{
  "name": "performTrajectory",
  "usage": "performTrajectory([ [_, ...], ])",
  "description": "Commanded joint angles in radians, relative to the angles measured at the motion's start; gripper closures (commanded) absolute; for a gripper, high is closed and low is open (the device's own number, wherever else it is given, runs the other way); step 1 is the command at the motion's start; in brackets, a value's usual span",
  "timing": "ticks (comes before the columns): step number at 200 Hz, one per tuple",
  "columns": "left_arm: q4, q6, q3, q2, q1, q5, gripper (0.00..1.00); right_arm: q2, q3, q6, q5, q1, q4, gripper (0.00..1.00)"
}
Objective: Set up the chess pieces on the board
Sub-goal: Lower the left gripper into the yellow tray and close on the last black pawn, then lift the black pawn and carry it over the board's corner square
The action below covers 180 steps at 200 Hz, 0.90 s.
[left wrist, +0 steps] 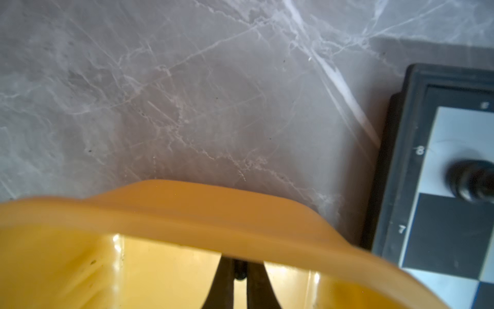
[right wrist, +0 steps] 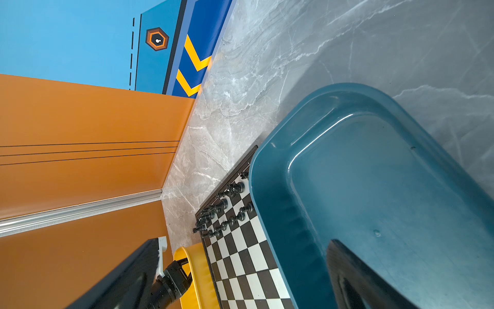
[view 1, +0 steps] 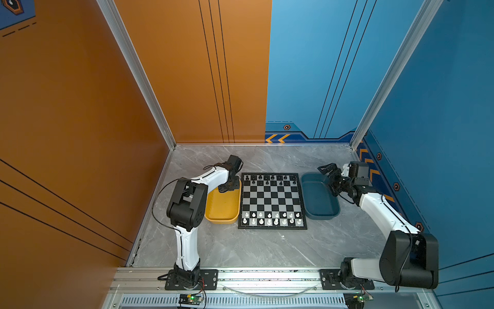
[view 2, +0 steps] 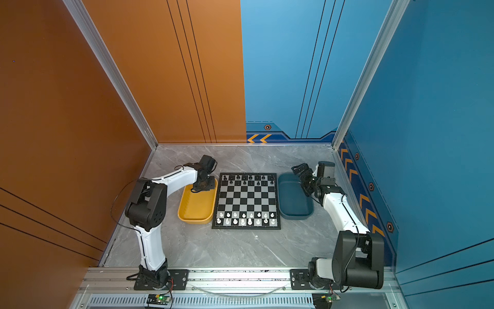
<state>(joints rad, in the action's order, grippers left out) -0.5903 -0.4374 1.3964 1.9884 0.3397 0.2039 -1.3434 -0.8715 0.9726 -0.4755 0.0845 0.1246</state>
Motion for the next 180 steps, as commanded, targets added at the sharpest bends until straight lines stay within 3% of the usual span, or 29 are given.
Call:
performTrajectory([
  [1, -0.032, 0.002, -0.005, -0.002, -0.008, -0.017, 1.0, 0.014, 0.007, -0.008, -0.002, 0.006, 0.028, 0.0],
  [103, -0.069, 0.014, 0.065, -0.171, 0.067, -0.037, 1.0, 0.01, 0.005, -0.009, -0.009, 0.006, 0.025, 0.0],
  [180, -0.068, 0.022, 0.156, -0.09, 0.151, -0.054, 1.0, 0.019, 0.007, -0.012, -0.009, 0.009, 0.031, 0.0],
])
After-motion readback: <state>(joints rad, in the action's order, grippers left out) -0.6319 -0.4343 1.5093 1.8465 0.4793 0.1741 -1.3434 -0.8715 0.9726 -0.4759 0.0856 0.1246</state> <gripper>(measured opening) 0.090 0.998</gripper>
